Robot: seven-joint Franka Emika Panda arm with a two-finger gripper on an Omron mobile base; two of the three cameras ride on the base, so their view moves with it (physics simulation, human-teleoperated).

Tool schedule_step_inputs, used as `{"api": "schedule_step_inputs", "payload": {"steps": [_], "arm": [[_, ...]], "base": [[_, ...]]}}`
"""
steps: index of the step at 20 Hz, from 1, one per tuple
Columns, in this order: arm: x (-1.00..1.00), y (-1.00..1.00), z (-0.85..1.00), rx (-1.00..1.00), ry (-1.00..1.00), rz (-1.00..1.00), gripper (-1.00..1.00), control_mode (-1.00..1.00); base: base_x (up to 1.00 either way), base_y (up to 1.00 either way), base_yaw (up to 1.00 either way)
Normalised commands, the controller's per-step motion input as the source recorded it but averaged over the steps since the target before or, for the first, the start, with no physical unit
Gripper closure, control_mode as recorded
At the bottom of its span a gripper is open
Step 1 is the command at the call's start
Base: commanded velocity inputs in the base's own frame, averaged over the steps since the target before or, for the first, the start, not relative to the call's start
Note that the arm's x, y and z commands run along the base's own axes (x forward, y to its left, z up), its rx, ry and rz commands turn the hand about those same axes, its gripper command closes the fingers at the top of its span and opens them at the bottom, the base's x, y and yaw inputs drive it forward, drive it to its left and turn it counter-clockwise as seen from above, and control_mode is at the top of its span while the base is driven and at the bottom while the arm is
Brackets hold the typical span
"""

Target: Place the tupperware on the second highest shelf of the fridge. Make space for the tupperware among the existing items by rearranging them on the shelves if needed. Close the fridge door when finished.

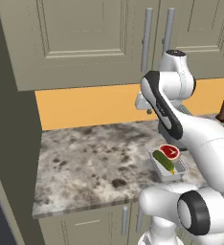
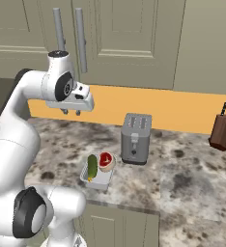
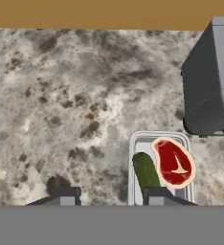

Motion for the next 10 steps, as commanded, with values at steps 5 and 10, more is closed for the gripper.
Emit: {"api": "schedule_step_inputs", "payload": {"steps": [5,10], "arm": [[-0.25,-0.35,-0.32,0.00,0.01,0.00,-1.00,-1.00],[-0.48,-0.56,-0.94,0.00,0.00,-0.03,-1.00,-1.00]], "base": [[0.00,0.00,0.00],[0.00,0.00,0.00]]}}
